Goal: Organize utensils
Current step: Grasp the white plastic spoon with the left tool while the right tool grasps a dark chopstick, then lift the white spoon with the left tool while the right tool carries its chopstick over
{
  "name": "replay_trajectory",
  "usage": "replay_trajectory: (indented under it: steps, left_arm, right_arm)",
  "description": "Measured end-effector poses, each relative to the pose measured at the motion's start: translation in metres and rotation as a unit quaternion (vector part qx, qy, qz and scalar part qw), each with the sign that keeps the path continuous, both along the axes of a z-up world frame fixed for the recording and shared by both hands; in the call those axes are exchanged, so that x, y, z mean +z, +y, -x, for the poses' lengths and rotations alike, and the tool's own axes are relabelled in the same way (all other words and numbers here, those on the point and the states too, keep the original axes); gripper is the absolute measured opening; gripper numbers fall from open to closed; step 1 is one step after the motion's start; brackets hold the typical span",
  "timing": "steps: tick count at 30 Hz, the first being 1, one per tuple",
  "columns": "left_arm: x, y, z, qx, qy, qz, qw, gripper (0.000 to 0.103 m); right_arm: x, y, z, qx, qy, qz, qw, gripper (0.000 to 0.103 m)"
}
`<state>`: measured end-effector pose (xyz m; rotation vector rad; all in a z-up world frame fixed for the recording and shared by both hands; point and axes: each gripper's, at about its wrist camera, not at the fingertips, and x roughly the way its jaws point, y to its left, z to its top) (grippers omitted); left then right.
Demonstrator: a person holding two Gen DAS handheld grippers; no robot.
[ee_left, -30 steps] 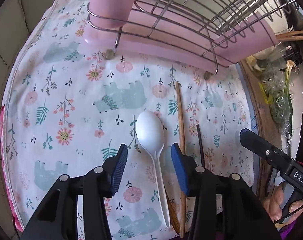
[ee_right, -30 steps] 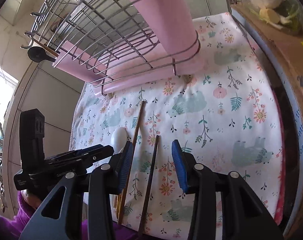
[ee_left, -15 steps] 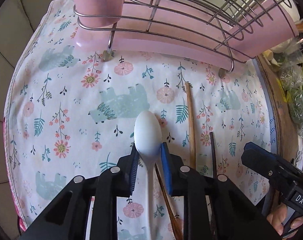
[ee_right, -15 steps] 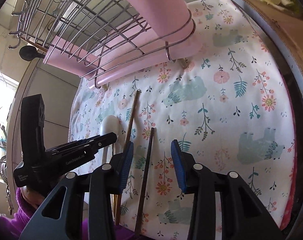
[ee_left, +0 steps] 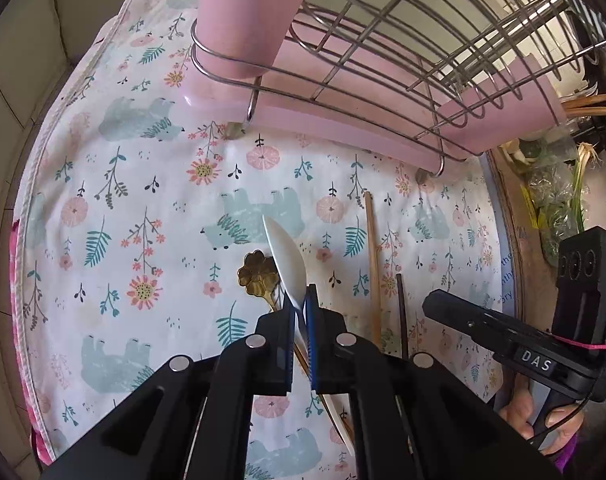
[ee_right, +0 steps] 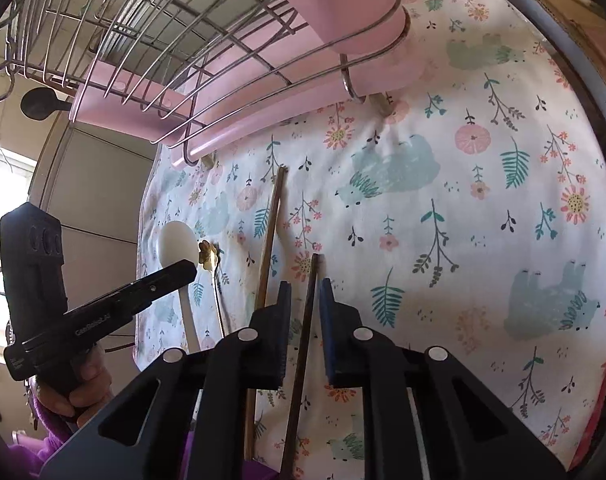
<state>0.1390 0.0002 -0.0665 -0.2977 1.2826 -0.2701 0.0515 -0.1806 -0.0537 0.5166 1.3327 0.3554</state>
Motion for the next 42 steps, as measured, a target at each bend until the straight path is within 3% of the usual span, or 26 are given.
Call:
replay_trajectory:
  steps: [8,12,14,18,24,31,38,42]
  left_arm:
    - [0.03,0.033,0.014,0.007,-0.038,0.024,0.999,0.004]
    - [0.04,0.04,0.019,0.006,-0.055,0.035,0.9978,0.004]
    - [0.043,0.038,0.021,0.006,-0.064,0.035,0.9973,0.004]
    - [0.047,0.04,0.021,0.006,-0.078,0.035,0.9963,0.004]
    - [0.06,0.042,0.02,0.009,-0.121,0.03,0.9921,0.004]
    - [0.089,0.048,0.021,0.023,-0.186,0.029,0.9818,0.004]
    - [0.13,0.05,0.023,0.044,-0.277,0.02,0.9598,0.004]
    - [0.162,0.044,0.019,0.055,-0.336,0.006,0.9403,0.004]
  right_arm:
    - [-0.019,0.027,-0.014,0.013,0.031,0.045,0.998,0.015]
    - [-0.018,0.039,-0.015,0.02,0.02,0.068,0.997,0.015]
    - [-0.018,0.044,-0.014,0.02,0.013,0.088,0.996,0.006]
    - [-0.02,0.042,-0.012,0.005,0.004,0.076,0.997,0.005]
    - [0.021,0.027,0.005,-0.019,-0.089,0.067,0.994,0.005]
    - [0.097,0.009,0.024,-0.05,-0.226,0.096,0.968,0.005]
    - [0.165,-0.011,0.032,-0.081,-0.339,0.096,0.932,0.005]
    - [0.2,-0.02,0.027,-0.099,-0.402,0.096,0.905,0.005]
